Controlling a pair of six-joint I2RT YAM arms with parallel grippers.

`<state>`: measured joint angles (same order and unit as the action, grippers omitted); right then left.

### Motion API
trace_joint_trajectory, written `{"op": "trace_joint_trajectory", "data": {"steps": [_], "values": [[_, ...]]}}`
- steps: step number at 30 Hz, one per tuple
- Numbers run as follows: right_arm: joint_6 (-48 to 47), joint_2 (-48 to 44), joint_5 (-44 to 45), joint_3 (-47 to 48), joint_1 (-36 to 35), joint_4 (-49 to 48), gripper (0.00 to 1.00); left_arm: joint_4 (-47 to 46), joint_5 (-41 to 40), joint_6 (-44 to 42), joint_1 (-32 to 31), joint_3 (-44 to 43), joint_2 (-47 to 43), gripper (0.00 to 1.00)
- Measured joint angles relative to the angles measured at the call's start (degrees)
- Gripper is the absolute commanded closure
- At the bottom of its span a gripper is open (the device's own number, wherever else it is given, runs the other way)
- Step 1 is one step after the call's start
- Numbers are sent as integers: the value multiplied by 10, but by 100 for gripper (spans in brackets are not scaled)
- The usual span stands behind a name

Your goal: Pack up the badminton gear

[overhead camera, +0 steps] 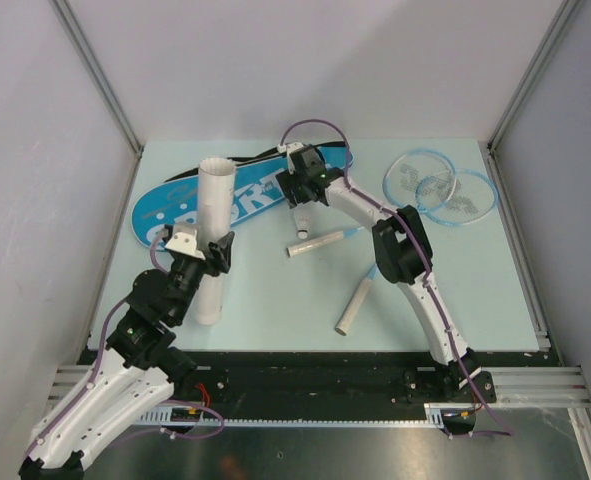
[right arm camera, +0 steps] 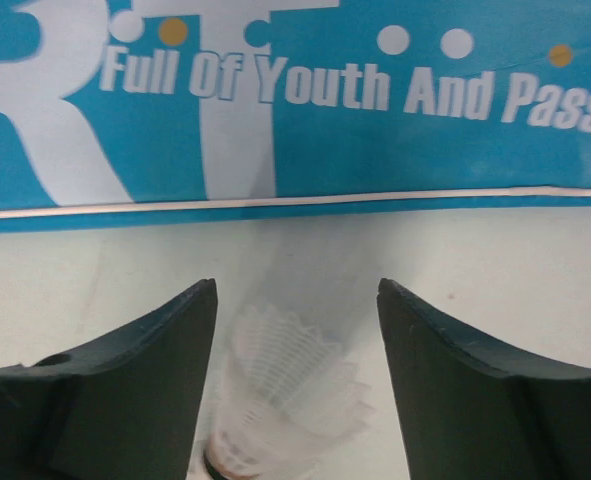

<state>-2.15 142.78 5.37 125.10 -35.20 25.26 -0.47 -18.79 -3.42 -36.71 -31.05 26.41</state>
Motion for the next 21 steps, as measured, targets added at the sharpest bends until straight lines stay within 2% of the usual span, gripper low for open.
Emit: {"op": "trace_joint_trajectory", "data": {"steps": [10,16,21], "values": [[65,2,-79,6,7,1,39,0,4,1,0,0,2,63],[62,2,-94,7,7,7,44,0,12,4,0,0,2,63],[54,1,-122,7,19,29,43,0,15,5,0,0,2,63]]}}
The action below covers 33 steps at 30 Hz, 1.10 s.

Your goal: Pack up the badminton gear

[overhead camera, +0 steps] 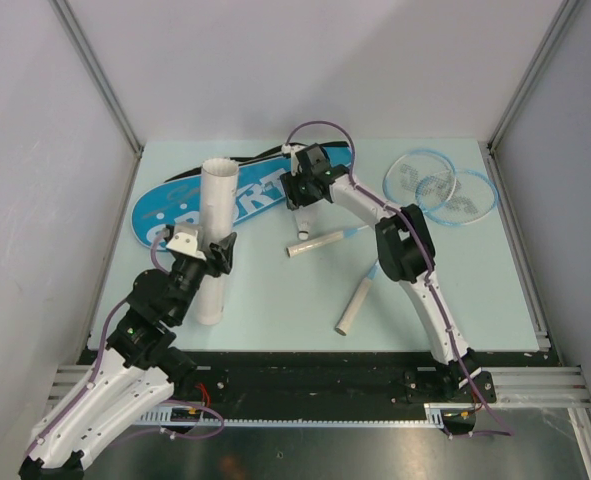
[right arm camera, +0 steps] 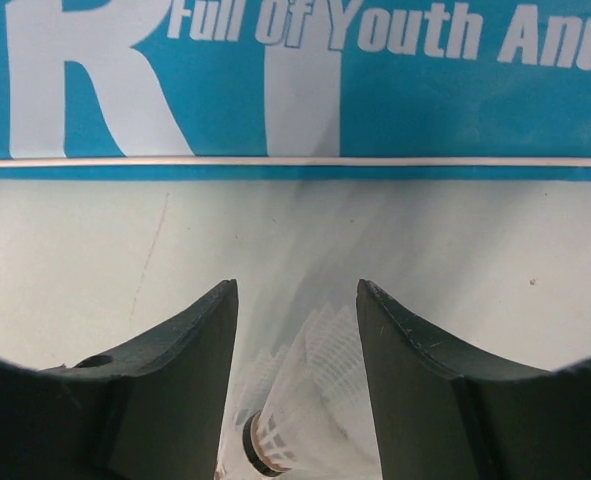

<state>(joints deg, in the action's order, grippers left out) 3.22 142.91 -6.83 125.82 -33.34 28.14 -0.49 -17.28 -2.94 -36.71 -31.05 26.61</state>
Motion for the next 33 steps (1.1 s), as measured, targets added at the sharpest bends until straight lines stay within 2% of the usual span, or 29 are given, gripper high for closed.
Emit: {"op": "trace_joint_trajectory", "data": {"steps": [6,10,17,27,33], "values": [[-13,-7,-27,0,16,24,34,0,6,1,0,0,6,63],[-1,-28,-61,-7,33,33,32,0,11,3,0,0,9,63],[27,-74,-139,-25,79,33,36,0,15,6,0,0,18,63],[25,-74,-228,-27,107,59,55,0,17,7,0,0,19,63],[28,-55,-276,-27,107,58,55,0,25,10,0,0,20,63]]}}
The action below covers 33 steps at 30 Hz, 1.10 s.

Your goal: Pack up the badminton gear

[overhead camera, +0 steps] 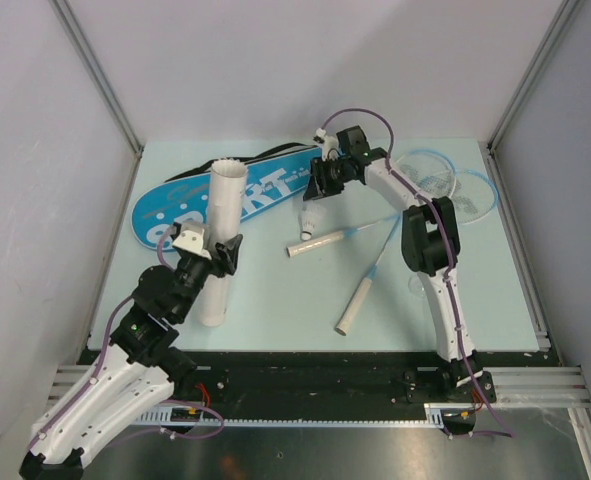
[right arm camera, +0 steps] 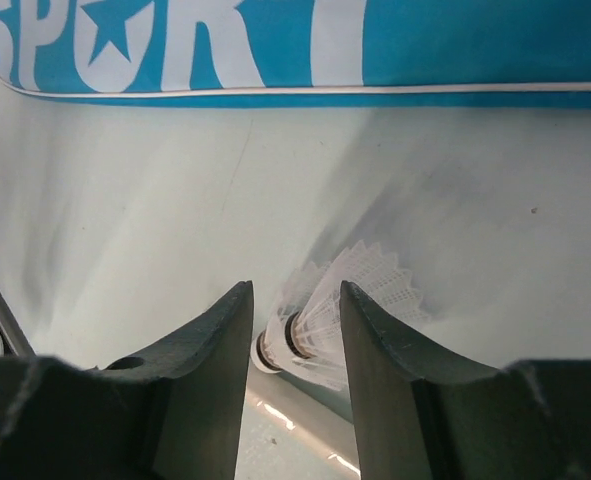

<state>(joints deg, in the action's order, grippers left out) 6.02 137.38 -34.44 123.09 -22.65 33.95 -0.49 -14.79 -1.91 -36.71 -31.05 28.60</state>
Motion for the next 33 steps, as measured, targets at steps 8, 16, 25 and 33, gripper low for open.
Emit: {"op": "trace_joint_trajectory", "data": {"steps": [8,16,25,33], "values": [[0,28,-10,-1,2,2,63,0,0,0,0,0,0,63],[0,28,-39,-16,3,-1,73,0,1,0,0,0,2,63],[11,28,-47,-23,7,-12,100,0,2,1,0,0,2,63],[44,-168,171,-233,15,-110,100,-1,6,2,0,0,9,65]]}}
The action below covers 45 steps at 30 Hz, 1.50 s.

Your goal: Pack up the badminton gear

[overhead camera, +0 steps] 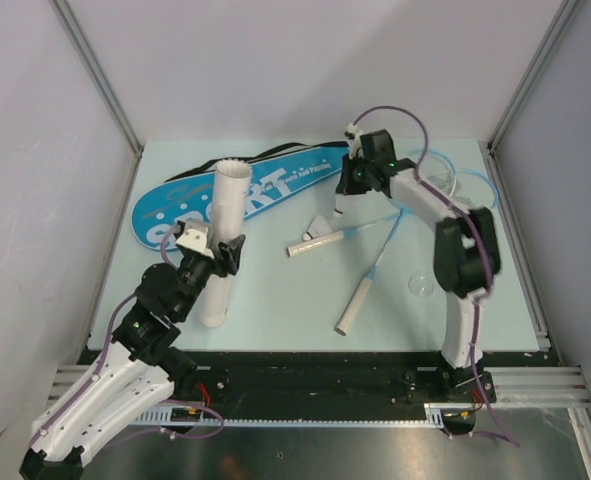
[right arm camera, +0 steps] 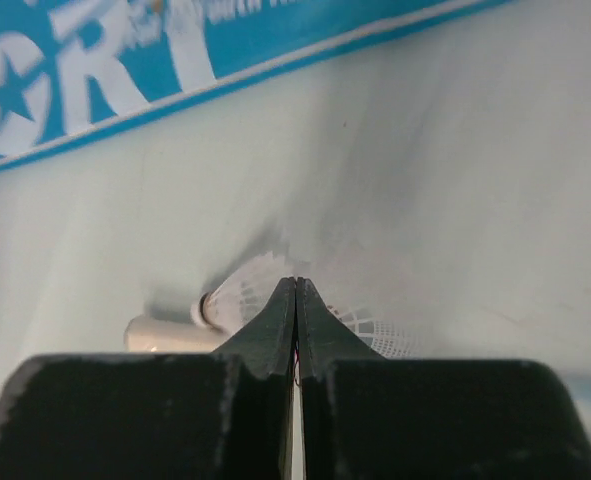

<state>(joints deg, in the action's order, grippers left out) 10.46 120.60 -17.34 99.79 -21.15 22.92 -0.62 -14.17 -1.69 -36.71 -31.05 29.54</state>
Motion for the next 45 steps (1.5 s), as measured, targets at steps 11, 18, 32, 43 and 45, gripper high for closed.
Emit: {"op": "trace_joint_trajectory", "data": {"steps": [11,18,32,43,45], "values": [[42,-408,-45,-143,-19,-183,100,12,162,-20,0,-7,98,68],[45,-499,-96,-147,-78,-190,100,20,241,-33,0,-7,102,68],[102,-484,-141,-232,-159,-164,92,20,298,-33,0,-7,92,69],[239,-475,-290,-280,-133,-255,23,20,314,-33,0,-7,85,69],[245,-469,-314,-280,-128,-266,22,20,318,-33,0,-7,85,69]]}}
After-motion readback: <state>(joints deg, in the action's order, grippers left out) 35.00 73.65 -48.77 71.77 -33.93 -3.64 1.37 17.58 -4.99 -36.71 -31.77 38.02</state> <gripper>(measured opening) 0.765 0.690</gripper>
